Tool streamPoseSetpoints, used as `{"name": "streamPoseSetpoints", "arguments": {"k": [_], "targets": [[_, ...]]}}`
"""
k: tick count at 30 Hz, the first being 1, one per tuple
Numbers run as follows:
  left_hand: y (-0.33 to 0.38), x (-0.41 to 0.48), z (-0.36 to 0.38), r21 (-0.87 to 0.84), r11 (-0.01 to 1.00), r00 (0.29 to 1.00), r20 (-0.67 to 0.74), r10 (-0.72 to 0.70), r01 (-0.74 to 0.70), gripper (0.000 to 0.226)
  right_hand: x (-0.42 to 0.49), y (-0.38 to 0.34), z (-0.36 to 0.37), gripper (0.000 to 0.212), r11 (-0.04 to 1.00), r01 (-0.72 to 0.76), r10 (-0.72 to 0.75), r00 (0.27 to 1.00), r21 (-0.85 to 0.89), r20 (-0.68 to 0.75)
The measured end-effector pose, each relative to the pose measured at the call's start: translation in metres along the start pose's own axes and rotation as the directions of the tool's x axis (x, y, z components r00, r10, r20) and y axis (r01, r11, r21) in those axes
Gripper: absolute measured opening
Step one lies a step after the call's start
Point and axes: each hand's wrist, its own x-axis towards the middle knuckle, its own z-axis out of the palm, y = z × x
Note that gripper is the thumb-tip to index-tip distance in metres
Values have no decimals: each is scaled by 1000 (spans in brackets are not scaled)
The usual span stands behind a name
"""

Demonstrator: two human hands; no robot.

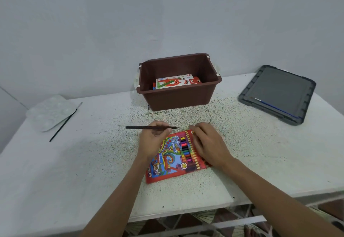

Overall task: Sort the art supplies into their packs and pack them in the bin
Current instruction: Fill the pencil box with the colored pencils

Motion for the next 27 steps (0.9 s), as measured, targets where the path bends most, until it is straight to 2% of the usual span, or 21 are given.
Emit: {"name": "streamPoseSetpoints", "arguments": {"k": [5, 11, 21, 27], "targets": [[0, -6, 14, -60, 998, 1000, 30, -3, 5, 14, 12, -12, -1, 28, 991, 127, -129, 990, -36, -56], [5, -7, 13, -56, 998, 999, 53, 5, -2, 14, 14, -9, -3, 24, 989, 147, -147, 989, 9, -27], [7, -12, 14, -46, 999, 993, 114, -5, 10, 14, 16, 1, -15, 32, 977, 209, -206, 977, -36, 60], [10, -10, 14, 55, 998, 986, 167, 5, -15, 15, 16, 4, -17, 26, 967, 242, -233, 966, -80, 108]]}}
